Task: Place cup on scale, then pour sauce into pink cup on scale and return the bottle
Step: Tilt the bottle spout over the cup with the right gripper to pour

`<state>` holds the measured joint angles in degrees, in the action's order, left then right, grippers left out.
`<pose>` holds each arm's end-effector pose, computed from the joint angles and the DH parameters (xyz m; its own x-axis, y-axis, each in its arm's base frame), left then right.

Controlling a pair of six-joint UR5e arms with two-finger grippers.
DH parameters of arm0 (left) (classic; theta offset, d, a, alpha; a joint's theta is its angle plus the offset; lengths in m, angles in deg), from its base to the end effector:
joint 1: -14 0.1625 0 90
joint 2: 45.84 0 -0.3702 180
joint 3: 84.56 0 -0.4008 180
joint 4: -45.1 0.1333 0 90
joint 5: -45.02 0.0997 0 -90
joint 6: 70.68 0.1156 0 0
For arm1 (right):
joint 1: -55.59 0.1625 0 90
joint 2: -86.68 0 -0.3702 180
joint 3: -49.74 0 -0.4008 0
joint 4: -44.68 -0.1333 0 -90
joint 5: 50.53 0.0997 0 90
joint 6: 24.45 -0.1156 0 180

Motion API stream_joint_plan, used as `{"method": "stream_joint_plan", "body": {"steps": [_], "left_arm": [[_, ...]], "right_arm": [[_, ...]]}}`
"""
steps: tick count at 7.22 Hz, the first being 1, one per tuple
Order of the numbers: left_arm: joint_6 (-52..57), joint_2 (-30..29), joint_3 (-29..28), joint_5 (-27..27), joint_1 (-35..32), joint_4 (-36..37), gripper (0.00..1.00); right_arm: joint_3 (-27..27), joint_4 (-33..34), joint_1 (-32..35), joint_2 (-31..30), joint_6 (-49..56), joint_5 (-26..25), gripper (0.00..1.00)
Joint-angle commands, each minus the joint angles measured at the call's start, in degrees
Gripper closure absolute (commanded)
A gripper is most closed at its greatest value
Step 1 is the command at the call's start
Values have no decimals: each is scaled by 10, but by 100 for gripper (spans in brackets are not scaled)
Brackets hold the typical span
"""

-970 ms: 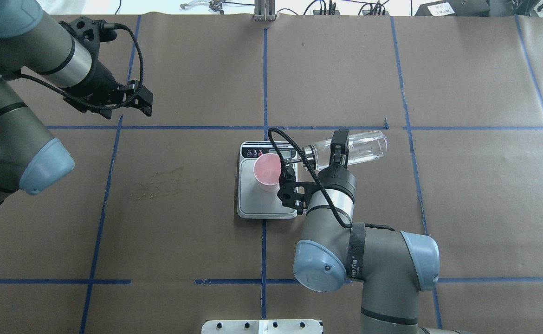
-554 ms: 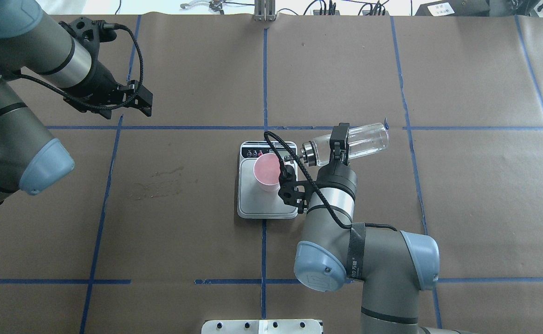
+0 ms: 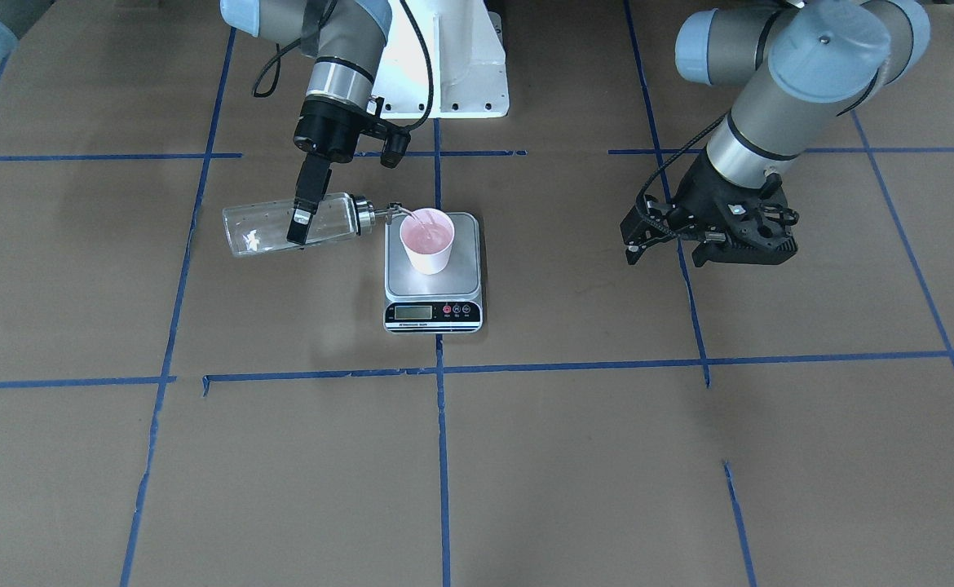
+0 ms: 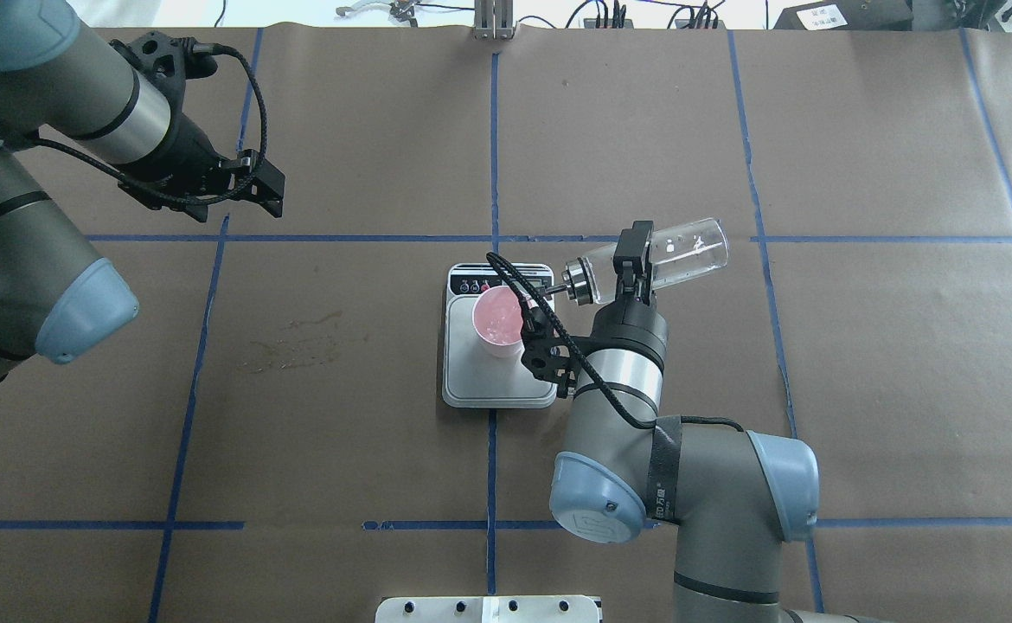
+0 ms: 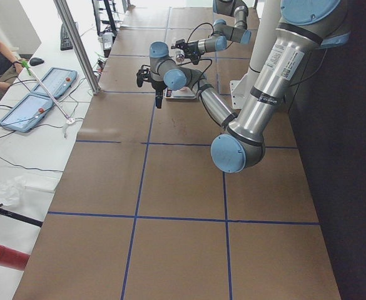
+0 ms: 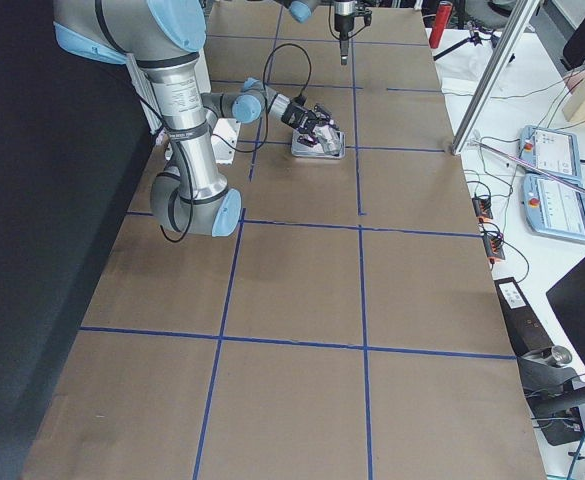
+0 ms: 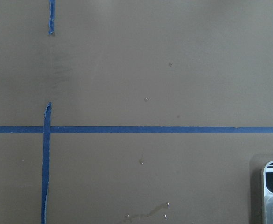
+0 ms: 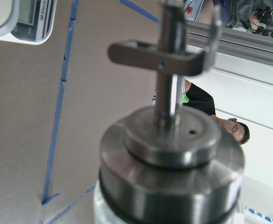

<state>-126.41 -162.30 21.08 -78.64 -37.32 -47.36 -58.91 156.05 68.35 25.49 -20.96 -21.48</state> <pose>0.3215 -0.5123 0.2238 0.5970 0.0042 -0.8022 0.0854 0.9940 0.0687 -0.4979 -0.3531 0.1981 0.4280 -0.4000 -0.8104 0.9037 0.1743 0.3912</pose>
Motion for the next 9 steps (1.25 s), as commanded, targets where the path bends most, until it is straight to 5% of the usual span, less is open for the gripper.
{"method": "stream_joint_plan", "body": {"steps": [1, 9], "left_arm": [[0, 0, 0, 0, 0, 0, 5], [-1, -2, 0, -3, 0, 0, 5]], "right_arm": [[0, 9, 0, 0, 5, -13, 100], [-2, 11, 3, 1, -20, -21, 100]]}}
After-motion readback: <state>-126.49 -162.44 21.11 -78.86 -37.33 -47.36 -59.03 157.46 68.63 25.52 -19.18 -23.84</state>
